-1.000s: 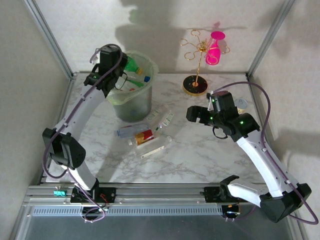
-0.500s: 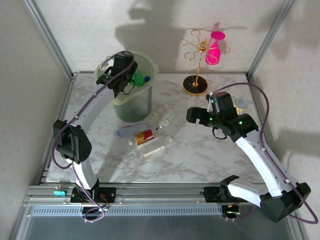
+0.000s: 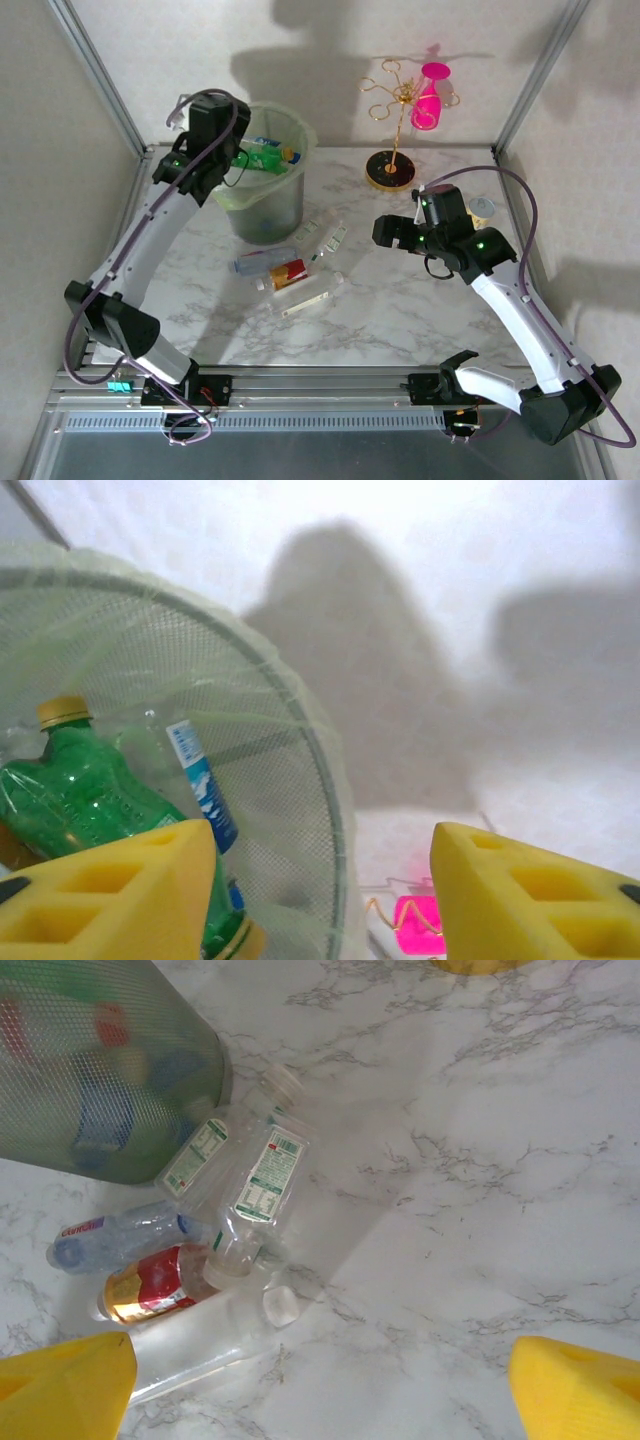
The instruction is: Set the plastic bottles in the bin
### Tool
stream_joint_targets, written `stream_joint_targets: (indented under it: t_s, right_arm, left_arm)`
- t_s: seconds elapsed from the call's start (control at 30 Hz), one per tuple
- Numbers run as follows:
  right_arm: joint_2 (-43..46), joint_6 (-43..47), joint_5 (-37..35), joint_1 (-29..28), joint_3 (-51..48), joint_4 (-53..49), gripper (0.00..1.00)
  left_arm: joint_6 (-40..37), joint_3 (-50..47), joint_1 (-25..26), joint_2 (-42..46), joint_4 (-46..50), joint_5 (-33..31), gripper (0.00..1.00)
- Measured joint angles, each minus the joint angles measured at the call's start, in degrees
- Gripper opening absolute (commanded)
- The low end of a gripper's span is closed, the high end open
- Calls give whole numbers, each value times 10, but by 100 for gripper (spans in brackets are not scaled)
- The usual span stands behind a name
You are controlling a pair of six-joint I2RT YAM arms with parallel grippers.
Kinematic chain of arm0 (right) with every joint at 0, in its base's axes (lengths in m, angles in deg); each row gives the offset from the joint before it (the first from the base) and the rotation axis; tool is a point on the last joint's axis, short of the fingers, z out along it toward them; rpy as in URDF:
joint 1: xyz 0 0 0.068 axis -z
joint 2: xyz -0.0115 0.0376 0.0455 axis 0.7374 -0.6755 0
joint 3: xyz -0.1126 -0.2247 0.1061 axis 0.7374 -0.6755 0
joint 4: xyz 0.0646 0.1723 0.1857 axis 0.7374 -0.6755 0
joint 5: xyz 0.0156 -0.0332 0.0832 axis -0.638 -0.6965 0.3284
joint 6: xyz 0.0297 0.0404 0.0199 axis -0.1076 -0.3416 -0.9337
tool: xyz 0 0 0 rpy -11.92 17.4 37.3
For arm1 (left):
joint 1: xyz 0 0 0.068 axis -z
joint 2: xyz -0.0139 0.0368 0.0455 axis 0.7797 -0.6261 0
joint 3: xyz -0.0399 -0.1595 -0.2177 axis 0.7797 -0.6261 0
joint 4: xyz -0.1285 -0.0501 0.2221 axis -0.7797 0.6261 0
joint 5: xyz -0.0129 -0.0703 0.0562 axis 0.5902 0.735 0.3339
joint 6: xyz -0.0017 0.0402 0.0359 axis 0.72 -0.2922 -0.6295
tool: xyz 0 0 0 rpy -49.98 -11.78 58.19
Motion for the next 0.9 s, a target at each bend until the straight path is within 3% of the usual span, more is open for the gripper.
stream_joint_targets:
  t_s: [0.17,0.43,0.6,0.9]
  right_arm:
    - [0,2,25,0,-4,13,89]
    - [-35,0,50,-20,-27,45,89]
    - [-63,-3,56,-25,-32,62,92]
    - [-77,-3,51,-25,-33,72,93]
  left_arm:
    - [-81,-28,25,39,-22,17,50]
    - [-281,-195,159,168,-47,122,55]
    - [-392,-250,225,217,-6,137,61]
    - [-467,-333,258,169,79,160,70]
